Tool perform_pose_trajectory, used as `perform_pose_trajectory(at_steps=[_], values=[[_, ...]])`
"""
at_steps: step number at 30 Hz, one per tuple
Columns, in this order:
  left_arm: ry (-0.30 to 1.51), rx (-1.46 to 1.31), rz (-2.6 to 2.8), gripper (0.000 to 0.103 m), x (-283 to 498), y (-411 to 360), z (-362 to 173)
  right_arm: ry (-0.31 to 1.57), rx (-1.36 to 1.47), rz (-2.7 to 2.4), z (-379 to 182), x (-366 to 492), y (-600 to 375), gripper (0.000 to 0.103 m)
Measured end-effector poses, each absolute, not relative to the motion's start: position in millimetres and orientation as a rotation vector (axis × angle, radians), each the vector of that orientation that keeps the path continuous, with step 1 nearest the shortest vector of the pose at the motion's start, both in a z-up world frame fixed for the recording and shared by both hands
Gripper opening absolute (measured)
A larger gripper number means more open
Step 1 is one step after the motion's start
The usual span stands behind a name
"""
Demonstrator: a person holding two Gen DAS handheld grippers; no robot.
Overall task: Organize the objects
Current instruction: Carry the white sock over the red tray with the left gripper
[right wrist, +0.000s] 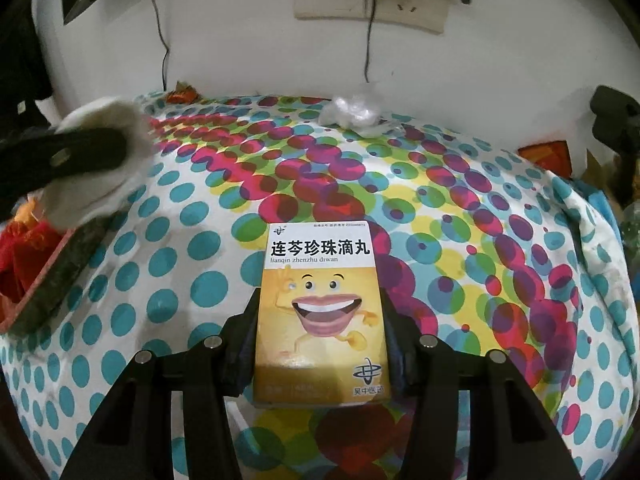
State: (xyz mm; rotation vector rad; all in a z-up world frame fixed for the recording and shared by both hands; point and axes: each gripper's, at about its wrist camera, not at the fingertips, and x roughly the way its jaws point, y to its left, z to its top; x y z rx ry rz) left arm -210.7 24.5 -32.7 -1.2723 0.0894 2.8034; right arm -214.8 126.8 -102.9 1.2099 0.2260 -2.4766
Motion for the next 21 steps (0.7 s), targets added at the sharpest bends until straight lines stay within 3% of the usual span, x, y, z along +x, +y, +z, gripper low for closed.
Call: perform_pose_trajectory(at_steps=[21], values=[[0.124, -1.321, 2.885, 0.036, -139.2, -48.1, -1.2, 0.24, 1.234, -2.52, -102.3, -214.5, 127.1, 0.049]])
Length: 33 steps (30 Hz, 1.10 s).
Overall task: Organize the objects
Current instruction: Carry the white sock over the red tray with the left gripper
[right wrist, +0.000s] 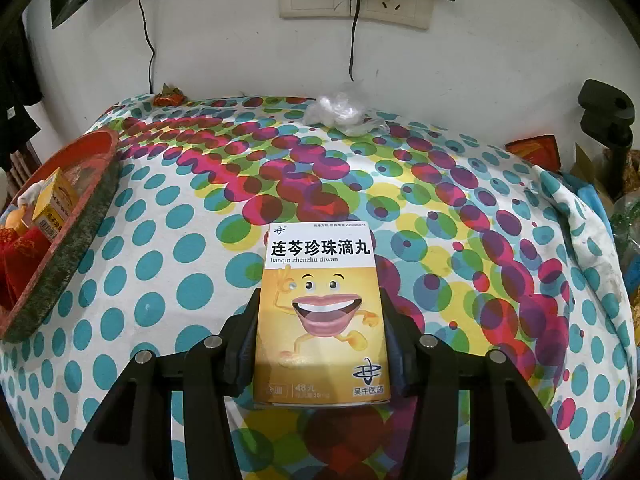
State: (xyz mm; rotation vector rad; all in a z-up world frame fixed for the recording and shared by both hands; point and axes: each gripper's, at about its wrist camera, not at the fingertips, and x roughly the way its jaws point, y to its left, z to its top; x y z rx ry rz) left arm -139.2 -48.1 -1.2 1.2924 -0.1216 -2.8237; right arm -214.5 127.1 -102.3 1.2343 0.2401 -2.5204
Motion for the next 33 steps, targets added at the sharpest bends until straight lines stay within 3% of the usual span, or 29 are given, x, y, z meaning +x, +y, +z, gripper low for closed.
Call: perform_pose_trajectory(at_steps=[14, 33], values=[[-0.07, 1.252, -2.725, 0.036, -136.3, -111.2, 5.6, 0.238, 1.234, -2.522, -102.1, -214.1, 127.0, 0.049], [0.025, 1.326, -2.59, 0.036, -158.0, -187.4, -36.7, 0.237, 1.234, -2.529, -102.6, -214.0, 126.8, 0.049]])
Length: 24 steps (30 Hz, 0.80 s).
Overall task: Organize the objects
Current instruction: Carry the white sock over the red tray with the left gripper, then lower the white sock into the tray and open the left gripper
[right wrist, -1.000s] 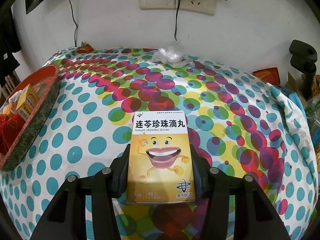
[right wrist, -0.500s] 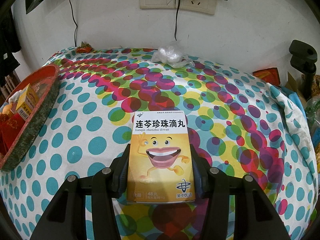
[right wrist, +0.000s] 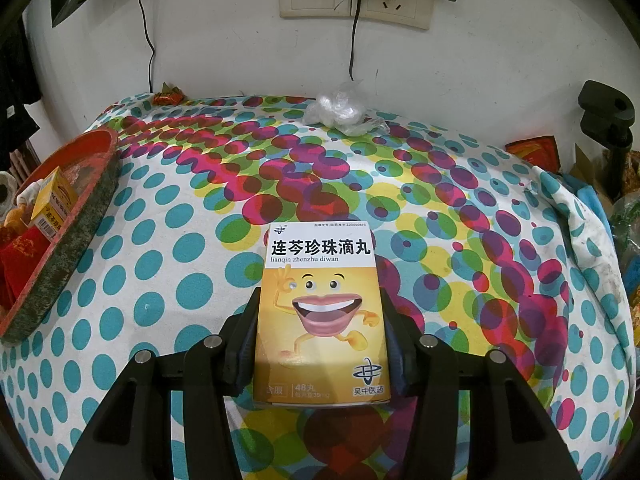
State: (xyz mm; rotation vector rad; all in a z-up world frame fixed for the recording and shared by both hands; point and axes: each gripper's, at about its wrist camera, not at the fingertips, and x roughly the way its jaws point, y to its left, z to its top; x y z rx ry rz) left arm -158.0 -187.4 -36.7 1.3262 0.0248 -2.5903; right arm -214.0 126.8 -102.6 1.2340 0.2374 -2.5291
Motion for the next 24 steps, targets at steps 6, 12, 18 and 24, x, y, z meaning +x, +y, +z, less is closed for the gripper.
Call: perform_pose_trajectory(at_steps=[6, 12, 18, 24], values=[[0.067, 1.343, -2.576, 0.039, -163.0, -205.2, -52.5, 0.237, 1.234, -2.53, -102.7, -214.1, 126.6, 0.049], [0.035, 1.334, -2.596, 0.04, -166.9, -204.1, -54.8, 0.239, 1.234, -2.53, -102.8, -214.4, 126.6, 0.049], [-0.014, 1.316, -2.604, 0.044, -165.8, -200.7, -55.3, 0.242, 1.233, -2.531, -102.9, -213.8, 125.3, 0.049], [-0.079, 1.285, -2.582, 0.057, -160.2, -198.0, -48.5, 0.249, 1.231, -2.534, -103.4, -213.6, 125.8, 0.049]])
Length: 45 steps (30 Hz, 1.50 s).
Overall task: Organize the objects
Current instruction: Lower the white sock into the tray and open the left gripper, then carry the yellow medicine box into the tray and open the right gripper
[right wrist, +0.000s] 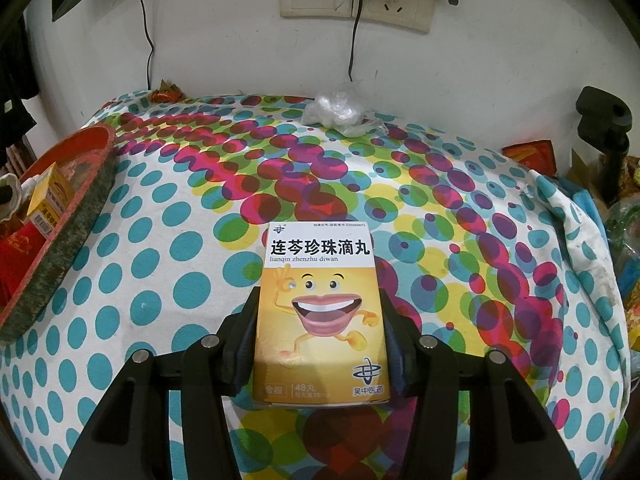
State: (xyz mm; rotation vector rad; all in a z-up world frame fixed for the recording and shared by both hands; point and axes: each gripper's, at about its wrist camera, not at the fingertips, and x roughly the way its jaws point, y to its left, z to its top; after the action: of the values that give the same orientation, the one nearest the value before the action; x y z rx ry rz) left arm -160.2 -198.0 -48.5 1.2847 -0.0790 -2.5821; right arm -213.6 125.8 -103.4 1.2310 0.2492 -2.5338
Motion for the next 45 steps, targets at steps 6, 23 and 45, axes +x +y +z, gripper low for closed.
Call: perform_pose_trajectory(at_steps=[6, 23, 45], values=[[-0.076, 1.237, -2.591, 0.057, -145.0, -202.3, -36.9, 0.238, 1.23, -2.526, -103.0, -213.4, 126.5, 0.049], [0.048, 1.15, -2.613, 0.057, -106.7, -211.9, -15.7, 0.132, 1.044, -2.426, -37.6, -178.7, 80.1, 0.049], [-0.026, 1.209, -2.478, 0.057, -64.9, -246.6, -18.6, 0.292, 1.056, -2.152, -48.7, -145.3, -103.2, 0.049]])
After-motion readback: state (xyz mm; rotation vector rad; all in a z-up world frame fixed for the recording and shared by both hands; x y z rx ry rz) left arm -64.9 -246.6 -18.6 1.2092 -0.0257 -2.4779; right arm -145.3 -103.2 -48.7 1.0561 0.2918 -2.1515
